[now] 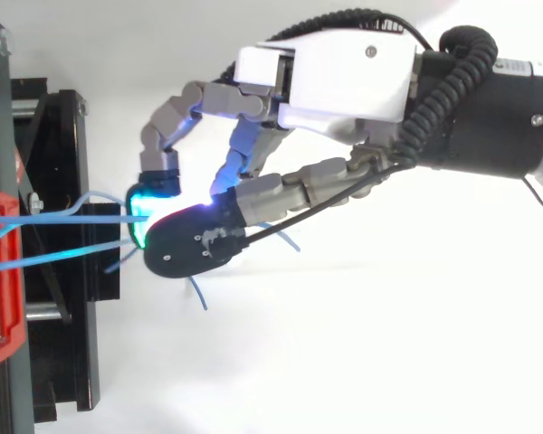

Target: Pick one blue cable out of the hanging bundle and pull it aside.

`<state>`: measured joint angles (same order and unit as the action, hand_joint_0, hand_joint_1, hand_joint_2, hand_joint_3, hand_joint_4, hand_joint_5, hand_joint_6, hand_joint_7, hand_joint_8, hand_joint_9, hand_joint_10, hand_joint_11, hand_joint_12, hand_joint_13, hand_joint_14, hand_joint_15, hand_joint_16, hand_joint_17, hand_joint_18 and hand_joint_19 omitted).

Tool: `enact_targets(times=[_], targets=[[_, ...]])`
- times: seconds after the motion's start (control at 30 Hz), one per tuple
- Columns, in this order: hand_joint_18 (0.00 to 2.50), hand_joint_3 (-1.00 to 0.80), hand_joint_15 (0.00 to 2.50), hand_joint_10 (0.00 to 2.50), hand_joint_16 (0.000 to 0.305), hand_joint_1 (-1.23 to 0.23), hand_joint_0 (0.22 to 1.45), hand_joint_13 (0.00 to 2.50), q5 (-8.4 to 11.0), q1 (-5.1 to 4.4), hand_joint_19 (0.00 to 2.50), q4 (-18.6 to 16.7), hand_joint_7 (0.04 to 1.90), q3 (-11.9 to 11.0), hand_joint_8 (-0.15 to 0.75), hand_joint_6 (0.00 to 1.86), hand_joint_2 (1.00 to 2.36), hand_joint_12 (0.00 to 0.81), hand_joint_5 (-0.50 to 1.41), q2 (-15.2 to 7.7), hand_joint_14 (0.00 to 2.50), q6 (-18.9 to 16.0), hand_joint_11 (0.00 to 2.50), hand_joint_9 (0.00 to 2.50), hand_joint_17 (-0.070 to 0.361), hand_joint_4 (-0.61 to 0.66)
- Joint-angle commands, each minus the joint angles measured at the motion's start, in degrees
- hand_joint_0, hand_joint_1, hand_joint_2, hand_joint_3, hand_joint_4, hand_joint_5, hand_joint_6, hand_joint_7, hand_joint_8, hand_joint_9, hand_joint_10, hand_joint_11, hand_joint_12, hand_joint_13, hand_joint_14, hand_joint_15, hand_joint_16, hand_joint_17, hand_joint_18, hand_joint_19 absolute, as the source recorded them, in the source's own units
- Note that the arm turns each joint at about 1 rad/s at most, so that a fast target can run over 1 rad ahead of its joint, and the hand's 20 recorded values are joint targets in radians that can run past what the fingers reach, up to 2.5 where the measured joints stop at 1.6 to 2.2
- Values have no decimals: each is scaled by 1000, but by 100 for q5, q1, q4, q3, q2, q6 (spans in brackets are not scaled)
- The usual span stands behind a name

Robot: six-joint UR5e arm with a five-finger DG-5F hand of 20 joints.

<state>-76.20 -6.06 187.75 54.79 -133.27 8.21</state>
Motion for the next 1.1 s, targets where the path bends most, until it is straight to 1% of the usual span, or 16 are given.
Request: enact_targets(times=[0.0,0.07,0.13,0.23,0.4,0.43,0.47,0.57,0.6,0.63,0.67,0.8,1.07], targets=[[777,71,586,21,60,-767,608,964,0,0,476,7,1018,164,230,927,1000,328,-75,-6,21,-153,677,1241,136,-199],[762,63,587,22,61,-771,592,950,0,0,471,7,1035,181,225,923,1067,330,-70,3,23,-267,665,1245,138,-207],[754,47,592,20,62,-779,564,952,0,0,465,7,1063,181,220,916,1185,337,-60,3,21,-311,658,1264,140,-234],[753,28,602,22,64,-788,535,955,9,0,455,7,1076,190,220,912,1316,338,-52,3,21,-364,654,1289,143,-257],[751,13,602,20,65,-794,505,960,0,-9,445,-10,1098,331,219,903,1437,344,-43,3,22,-548,650,1314,146,-266],[749,14,604,22,65,-793,500,960,0,-18,442,-10,1108,366,215,900,1455,345,-40,-6,22,-583,640,1316,146,-269],[748,20,599,22,65,-792,499,962,0,-18,452,-19,1119,463,212,898,1455,344,-40,-6,21,-742,640,1317,146,-265],[749,19,613,23,65,-789,490,970,-44,-44,448,-133,1135,656,215,894,1492,348,-35,-6,21,-1181,646,1331,147,-265],[750,23,619,22,65,-785,488,972,-62,-44,448,-177,1139,700,216,893,1500,348,-34,-6,23,-1322,645,1332,147,-263],[753,13,618,22,66,-782,477,981,-79,-53,449,-212,1144,709,217,892,1549,348,-32,-6,23,-1418,643,1336,148,-265],[753,13,627,22,66,-782,476,982,-79,-53,449,-230,1145,718,211,892,1553,348,-32,-6,21,-1497,642,1337,148,-263],[763,-1,627,23,66,-776,463,995,-79,-53,446,-221,1152,718,221,891,1616,349,-30,-6,23,-1515,650,1347,149,-262],[770,-4,642,24,66,-770,461,1007,-79,-53,454,-221,1140,718,225,893,1623,352,-30,-6,21,-1489,658,1357,149,-258]])
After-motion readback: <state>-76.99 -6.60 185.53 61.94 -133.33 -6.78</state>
